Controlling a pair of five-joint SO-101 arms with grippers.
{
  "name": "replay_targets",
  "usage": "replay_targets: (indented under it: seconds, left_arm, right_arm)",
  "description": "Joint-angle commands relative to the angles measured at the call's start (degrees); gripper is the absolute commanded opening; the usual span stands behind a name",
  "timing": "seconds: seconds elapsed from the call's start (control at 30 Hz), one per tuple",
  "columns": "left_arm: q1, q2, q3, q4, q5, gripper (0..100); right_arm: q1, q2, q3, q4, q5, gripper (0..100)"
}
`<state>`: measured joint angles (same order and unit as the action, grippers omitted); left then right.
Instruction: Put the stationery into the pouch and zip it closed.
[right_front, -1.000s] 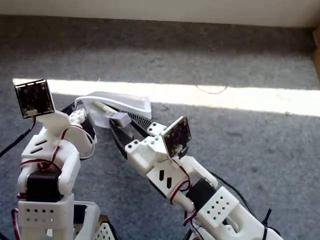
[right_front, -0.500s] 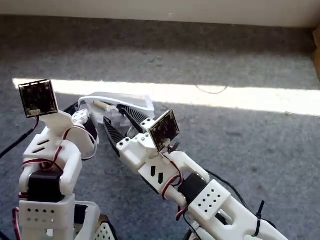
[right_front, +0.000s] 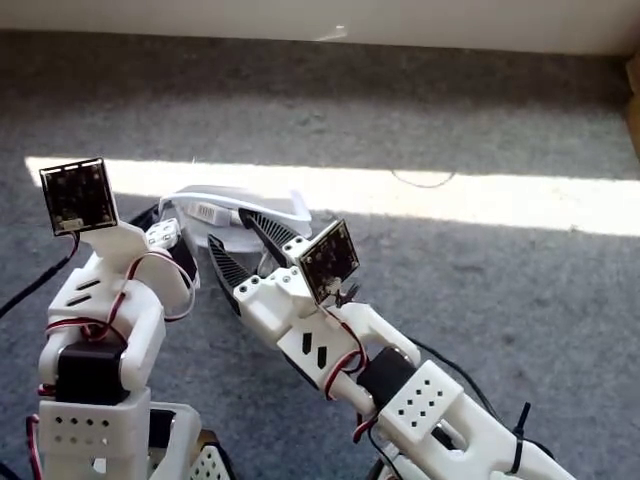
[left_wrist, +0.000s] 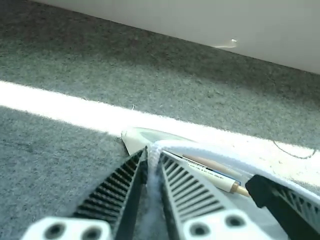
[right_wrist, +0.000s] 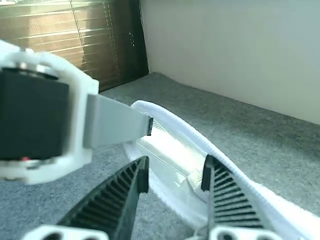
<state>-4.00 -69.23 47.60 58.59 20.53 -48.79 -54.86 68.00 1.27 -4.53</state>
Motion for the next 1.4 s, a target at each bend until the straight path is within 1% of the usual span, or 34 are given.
replay_targets:
  seconds: [0.0, 0.1, 0.27, 0.6, 0.77, 0.97, 1.17, 1.37]
  left_arm:
    - [-0.9, -1.4, -1.3, -0.2, -0.4, 1]
    - [-0.9, -1.4, -1.3, -0.2, -0.4, 1]
    - [-0.9, -1.4, -1.3, -0.2, -0.4, 1]
    - [-0.9, -1.4, -1.3, -0.2, -0.4, 1]
    - [-1.0, -1.4, -1.3, -0.2, -0.4, 1]
    - [-1.0, -1.4, -1.3, -0.2, -0.4, 1]
    - [-1.0, -1.4, -1.3, -0.2, -0.4, 1]
    - [-1.0, -1.4, -1.3, -0.2, -0.4, 1]
  right_arm:
    - [0.1, -6.3, -4.2, 8.2, -0.6, 17.3]
    - [2.1, -11.8, -5.1, 13.8, -0.6, 17.3]
    - [5.1, -18.2, -5.5, 20.2, -0.6, 17.3]
    - [5.5, -25.2, -5.3, 29.9, -0.7, 17.3]
    - [5.2, -30.5, -4.2, 30.8, -0.7, 17.3]
    - [5.1, -33.7, 2.3, 32.5, -0.7, 17.3]
    - [0.7, -33.6, 5.9, 32.0, -0.7, 17.3]
    - [0.5, -33.5, 8.8, 24.9, -0.5, 17.3]
